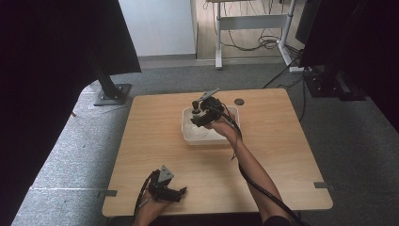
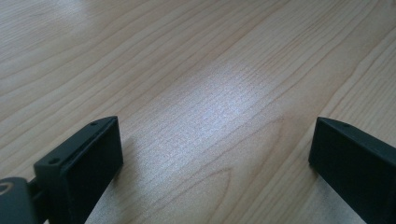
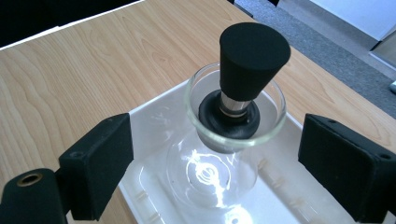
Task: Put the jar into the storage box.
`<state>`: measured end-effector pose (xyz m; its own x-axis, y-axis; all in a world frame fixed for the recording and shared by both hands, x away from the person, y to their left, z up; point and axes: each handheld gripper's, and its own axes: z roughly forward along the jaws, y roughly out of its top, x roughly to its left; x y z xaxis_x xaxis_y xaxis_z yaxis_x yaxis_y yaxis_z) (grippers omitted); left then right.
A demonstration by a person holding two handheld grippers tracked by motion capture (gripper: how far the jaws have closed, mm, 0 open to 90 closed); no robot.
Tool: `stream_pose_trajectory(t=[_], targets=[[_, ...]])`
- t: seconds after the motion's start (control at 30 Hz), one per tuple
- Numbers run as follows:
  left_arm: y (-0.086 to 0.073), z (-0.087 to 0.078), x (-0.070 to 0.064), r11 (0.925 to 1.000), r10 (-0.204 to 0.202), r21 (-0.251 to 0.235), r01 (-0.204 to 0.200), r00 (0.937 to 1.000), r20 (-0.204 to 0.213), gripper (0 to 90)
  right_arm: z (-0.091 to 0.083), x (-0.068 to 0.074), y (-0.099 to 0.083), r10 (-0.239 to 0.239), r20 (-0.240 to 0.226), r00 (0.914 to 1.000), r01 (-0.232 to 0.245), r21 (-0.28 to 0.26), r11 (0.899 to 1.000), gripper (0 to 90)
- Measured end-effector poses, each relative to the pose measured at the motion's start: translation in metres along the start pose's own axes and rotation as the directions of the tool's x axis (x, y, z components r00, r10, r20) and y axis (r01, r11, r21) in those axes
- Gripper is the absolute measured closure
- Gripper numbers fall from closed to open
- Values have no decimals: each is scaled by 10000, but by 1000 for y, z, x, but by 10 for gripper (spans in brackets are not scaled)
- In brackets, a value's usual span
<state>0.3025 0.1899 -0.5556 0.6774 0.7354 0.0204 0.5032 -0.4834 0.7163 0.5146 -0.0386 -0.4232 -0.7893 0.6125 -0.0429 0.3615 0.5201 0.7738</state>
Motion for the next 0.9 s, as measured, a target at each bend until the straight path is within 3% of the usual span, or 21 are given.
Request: stream_pose_trajectory(t=[0.9], targets=[[0,0,0,10000,-28,2,28,10000,0,26,-34,6,-32,91,-91,9999,-91,11,10000,94]])
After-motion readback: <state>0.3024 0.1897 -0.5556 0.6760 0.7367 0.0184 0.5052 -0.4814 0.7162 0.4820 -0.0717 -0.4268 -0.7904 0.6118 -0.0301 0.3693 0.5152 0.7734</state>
